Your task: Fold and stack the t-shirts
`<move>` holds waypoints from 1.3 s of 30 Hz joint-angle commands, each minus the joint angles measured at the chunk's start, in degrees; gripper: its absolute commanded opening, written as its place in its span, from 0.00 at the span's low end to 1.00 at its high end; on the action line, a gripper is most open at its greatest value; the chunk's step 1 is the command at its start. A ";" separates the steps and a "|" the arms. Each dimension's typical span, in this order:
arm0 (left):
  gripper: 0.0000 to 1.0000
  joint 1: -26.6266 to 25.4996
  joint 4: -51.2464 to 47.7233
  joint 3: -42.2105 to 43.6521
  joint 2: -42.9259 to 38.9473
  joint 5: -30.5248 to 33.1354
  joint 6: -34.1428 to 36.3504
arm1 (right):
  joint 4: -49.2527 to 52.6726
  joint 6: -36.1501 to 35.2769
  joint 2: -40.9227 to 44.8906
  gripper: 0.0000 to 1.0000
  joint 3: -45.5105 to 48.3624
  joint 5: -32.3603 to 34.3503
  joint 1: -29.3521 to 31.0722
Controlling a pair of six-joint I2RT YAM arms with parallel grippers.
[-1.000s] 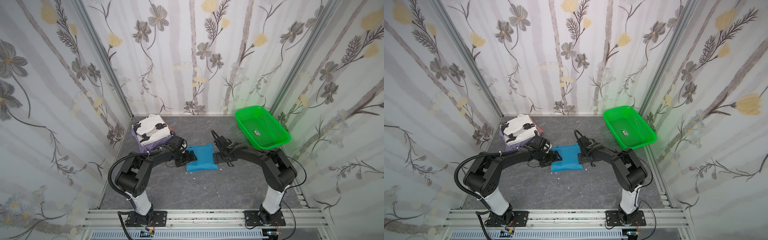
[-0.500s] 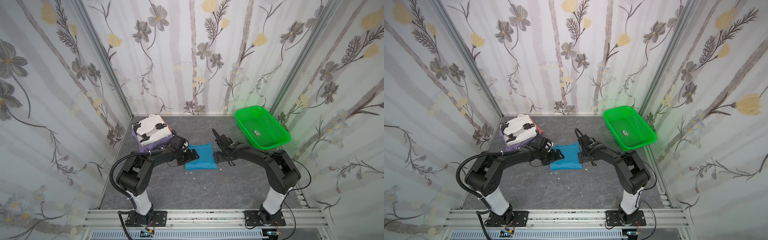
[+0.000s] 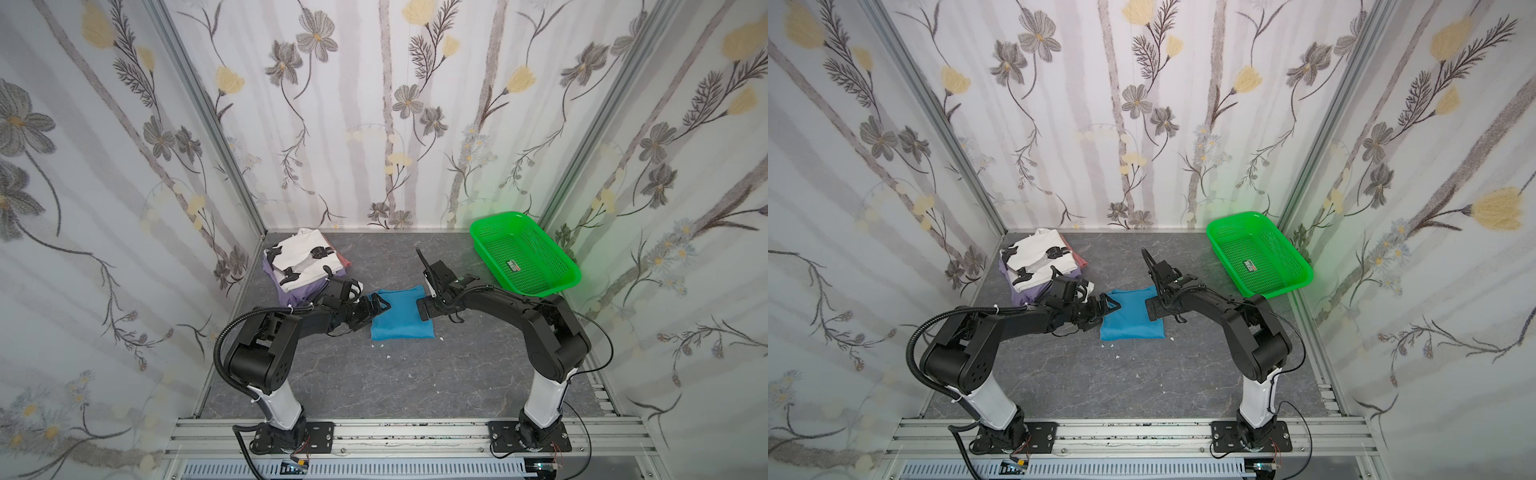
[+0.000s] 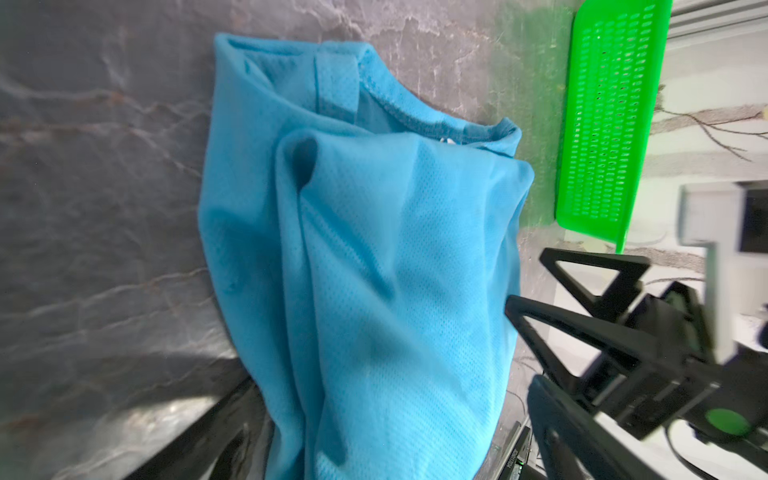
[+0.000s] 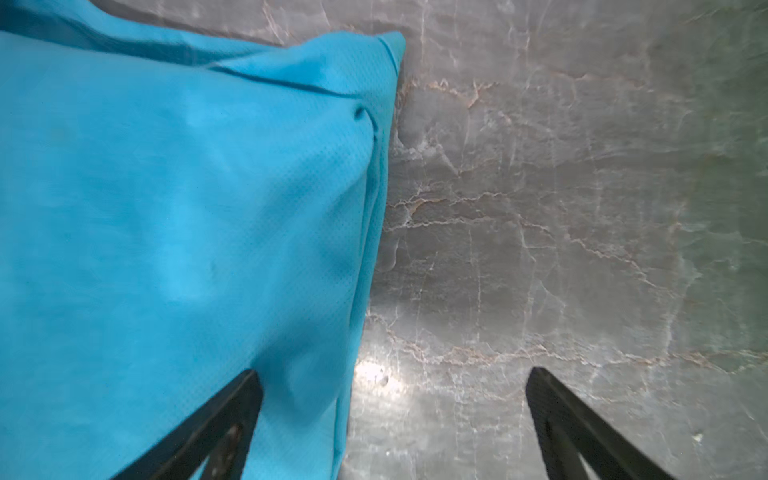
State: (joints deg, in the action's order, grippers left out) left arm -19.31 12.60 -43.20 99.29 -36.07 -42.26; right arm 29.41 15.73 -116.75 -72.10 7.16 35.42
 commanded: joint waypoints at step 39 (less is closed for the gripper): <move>0.45 -7.32 -26.99 -8.50 10.83 12.71 10.15 | -3.03 1.81 -5.29 1.00 -1.03 -0.67 1.73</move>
State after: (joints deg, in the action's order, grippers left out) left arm -26.20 10.17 -52.58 108.57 -28.23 -33.30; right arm 25.91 17.06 -121.34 -73.08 5.13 37.12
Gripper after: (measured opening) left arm 0.508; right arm 0.998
